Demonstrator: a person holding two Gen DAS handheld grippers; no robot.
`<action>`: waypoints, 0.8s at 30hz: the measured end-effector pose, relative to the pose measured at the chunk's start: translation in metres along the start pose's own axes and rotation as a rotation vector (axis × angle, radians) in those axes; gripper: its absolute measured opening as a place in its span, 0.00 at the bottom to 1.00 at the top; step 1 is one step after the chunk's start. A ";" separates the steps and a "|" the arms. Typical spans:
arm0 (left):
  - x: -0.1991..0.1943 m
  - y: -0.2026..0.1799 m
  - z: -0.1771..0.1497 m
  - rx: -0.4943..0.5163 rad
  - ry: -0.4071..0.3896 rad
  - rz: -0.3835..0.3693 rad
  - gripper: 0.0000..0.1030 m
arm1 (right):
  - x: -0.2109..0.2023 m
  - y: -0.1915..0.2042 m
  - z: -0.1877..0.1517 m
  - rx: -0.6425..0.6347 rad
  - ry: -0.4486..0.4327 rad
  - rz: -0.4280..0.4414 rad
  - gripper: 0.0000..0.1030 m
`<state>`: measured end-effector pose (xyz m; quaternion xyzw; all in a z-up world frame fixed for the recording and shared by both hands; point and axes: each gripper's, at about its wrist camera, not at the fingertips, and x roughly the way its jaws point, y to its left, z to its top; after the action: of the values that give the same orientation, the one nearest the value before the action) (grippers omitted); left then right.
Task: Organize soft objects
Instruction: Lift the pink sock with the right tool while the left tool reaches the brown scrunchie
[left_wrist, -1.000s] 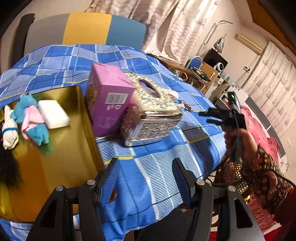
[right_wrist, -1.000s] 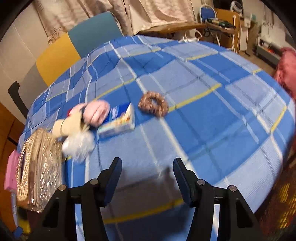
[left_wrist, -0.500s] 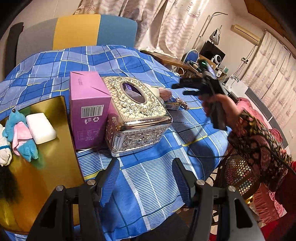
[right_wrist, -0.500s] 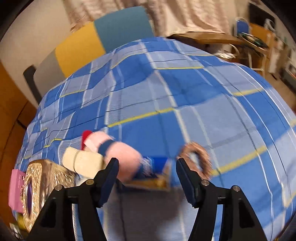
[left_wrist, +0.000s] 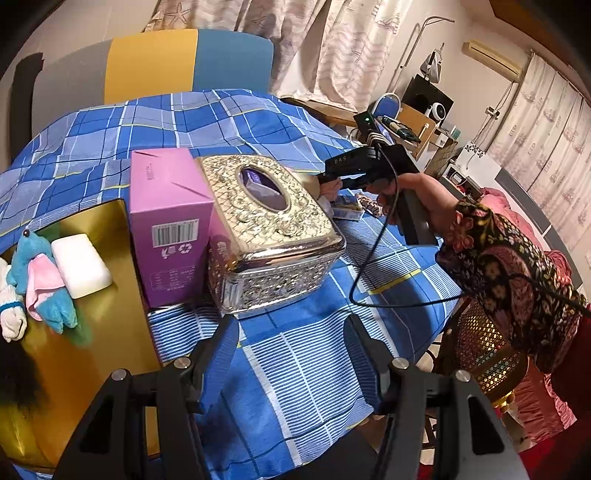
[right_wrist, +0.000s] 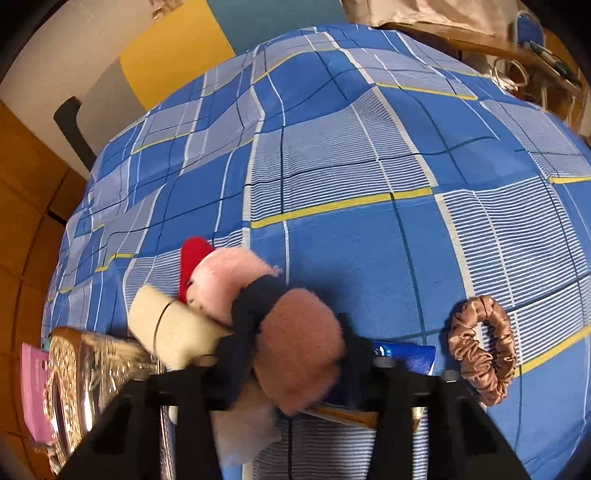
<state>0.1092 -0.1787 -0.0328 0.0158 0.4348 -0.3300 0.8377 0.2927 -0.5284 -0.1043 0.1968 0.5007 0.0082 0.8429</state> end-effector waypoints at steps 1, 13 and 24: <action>0.001 -0.001 0.001 0.000 0.000 -0.003 0.58 | -0.005 0.000 -0.002 -0.001 -0.007 0.009 0.31; 0.011 -0.034 0.037 0.038 -0.031 -0.052 0.58 | -0.126 -0.082 -0.057 0.144 -0.200 -0.091 0.29; 0.040 -0.083 0.066 0.116 0.004 -0.078 0.58 | -0.111 -0.117 -0.108 0.035 -0.092 -0.240 0.67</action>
<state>0.1258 -0.2855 0.0004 0.0478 0.4168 -0.3872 0.8210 0.1246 -0.6253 -0.0960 0.1504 0.4815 -0.1104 0.8563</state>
